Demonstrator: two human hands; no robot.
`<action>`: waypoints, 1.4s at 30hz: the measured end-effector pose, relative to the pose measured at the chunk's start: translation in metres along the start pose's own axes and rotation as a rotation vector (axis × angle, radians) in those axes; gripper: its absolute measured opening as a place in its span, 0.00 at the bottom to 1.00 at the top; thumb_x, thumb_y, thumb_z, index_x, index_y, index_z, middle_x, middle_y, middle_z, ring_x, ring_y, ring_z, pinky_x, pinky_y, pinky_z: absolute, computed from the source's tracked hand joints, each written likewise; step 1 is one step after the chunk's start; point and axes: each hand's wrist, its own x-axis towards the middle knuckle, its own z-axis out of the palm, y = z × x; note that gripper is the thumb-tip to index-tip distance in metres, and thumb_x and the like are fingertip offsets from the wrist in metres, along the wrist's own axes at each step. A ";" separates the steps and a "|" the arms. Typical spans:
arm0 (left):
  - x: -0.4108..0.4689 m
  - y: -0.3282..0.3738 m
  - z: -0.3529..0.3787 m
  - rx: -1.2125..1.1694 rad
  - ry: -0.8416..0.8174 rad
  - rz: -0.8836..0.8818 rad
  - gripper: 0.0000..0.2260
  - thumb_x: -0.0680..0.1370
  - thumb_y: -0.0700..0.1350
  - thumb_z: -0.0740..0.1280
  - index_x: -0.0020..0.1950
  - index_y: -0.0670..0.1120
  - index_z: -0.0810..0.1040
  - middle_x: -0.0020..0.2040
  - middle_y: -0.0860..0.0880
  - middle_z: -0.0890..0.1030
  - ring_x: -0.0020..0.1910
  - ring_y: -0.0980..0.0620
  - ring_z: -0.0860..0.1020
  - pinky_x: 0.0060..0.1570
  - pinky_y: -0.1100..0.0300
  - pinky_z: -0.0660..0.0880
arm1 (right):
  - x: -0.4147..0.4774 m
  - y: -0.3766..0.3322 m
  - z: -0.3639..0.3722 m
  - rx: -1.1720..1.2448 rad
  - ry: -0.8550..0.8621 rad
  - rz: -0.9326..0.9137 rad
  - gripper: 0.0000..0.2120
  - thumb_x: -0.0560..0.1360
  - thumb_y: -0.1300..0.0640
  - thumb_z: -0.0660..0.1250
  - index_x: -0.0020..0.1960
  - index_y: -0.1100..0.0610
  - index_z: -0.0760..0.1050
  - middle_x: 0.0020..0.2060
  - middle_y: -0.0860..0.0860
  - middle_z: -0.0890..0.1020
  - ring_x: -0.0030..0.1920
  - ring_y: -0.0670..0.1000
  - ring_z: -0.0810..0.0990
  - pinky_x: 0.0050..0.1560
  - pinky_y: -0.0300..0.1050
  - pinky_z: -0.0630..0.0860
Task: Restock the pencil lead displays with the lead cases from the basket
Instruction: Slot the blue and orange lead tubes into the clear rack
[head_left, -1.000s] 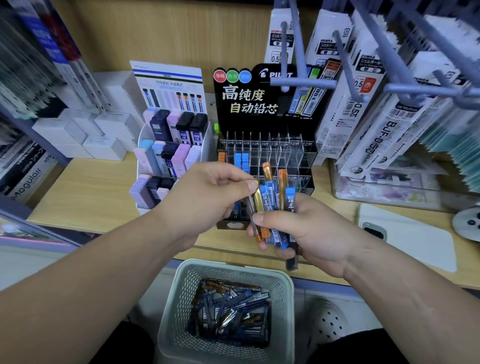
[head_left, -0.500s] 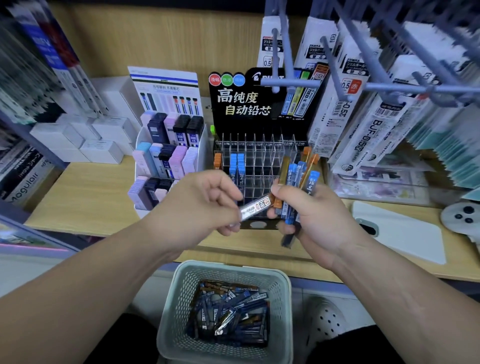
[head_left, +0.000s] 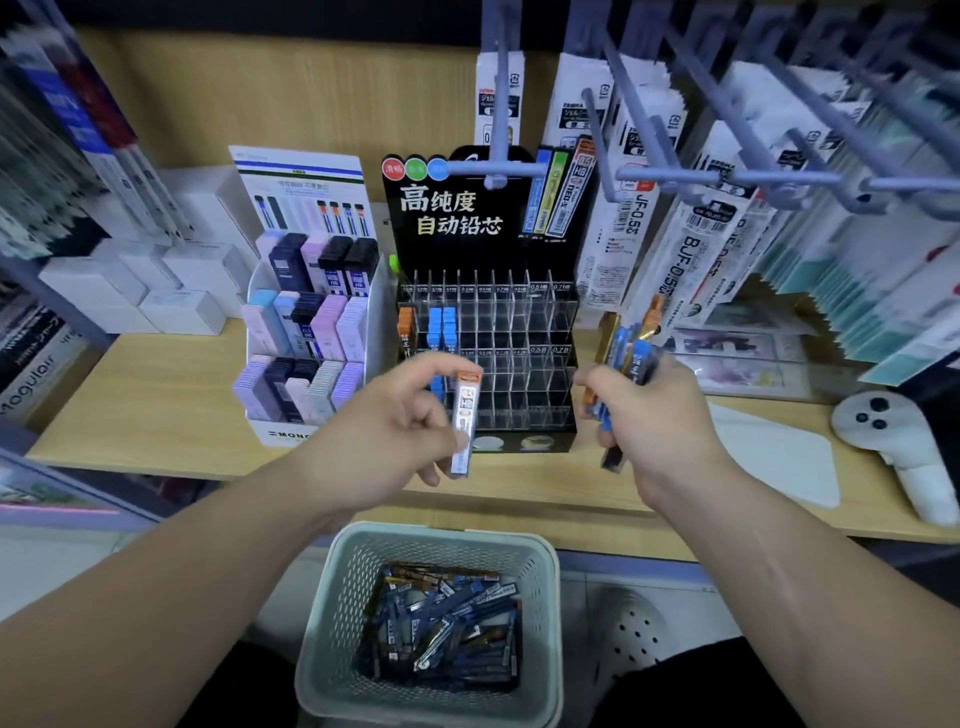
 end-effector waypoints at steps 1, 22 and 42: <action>0.003 0.002 0.000 -0.036 0.042 0.008 0.20 0.78 0.37 0.69 0.62 0.60 0.76 0.33 0.47 0.77 0.31 0.48 0.78 0.45 0.44 0.80 | 0.001 0.003 -0.002 -0.015 0.032 -0.003 0.03 0.75 0.61 0.70 0.45 0.57 0.76 0.34 0.53 0.80 0.33 0.49 0.80 0.30 0.43 0.70; 0.083 0.062 0.010 -0.150 0.567 0.298 0.10 0.78 0.34 0.69 0.45 0.50 0.77 0.39 0.48 0.82 0.36 0.52 0.84 0.38 0.59 0.80 | -0.006 0.031 -0.004 -0.120 -0.099 0.111 0.04 0.75 0.61 0.69 0.49 0.60 0.78 0.31 0.53 0.81 0.24 0.44 0.74 0.32 0.43 0.69; 0.131 0.083 0.006 0.501 0.466 0.491 0.04 0.78 0.41 0.71 0.50 0.48 0.78 0.37 0.61 0.75 0.34 0.69 0.74 0.41 0.74 0.73 | -0.002 0.028 -0.008 -0.081 -0.123 0.118 0.03 0.76 0.59 0.69 0.49 0.58 0.77 0.33 0.55 0.81 0.20 0.41 0.70 0.28 0.41 0.66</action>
